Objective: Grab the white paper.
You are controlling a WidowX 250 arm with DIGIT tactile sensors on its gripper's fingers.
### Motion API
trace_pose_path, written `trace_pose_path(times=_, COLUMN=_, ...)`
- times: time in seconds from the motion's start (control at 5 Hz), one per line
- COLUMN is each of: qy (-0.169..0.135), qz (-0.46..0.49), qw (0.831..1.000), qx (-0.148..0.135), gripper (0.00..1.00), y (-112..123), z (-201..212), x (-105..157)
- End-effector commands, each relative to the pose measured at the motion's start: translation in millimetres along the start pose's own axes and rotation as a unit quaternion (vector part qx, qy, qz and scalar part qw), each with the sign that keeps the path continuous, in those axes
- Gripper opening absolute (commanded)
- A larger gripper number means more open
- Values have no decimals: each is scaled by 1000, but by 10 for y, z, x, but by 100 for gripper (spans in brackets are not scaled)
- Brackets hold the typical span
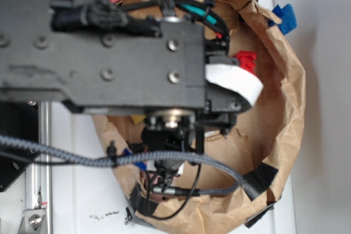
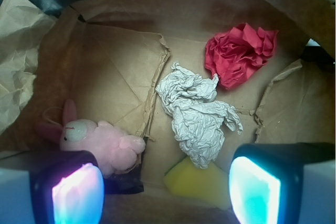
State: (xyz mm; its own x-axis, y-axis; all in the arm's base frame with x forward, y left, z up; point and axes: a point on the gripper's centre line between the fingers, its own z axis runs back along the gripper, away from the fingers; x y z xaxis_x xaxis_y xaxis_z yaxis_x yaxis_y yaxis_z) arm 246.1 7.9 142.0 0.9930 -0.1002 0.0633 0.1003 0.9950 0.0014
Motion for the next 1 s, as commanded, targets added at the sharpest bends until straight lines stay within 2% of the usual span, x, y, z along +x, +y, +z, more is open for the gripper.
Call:
trace_pose_path(times=0.0, qy=-33, qz=21, qw=998, qx=55, gripper=100, y=169, z=-274, x=181)
trace_pose_path(times=0.2, qy=-42, qz=29, qw=996, qx=68, gripper=100, y=267, z=-543, x=295)
trace_pose_path(times=0.4, qy=-31, qz=22, qw=996, qx=77, gripper=100, y=293, z=-694, x=307)
trace_pose_path(times=0.6, qy=-5, qz=11, qw=998, qx=60, gripper=100, y=294, z=-842, x=246)
trace_pose_path(times=0.8, qy=16, qz=-2, qw=997, qx=77, gripper=100, y=266, z=-1069, x=176)
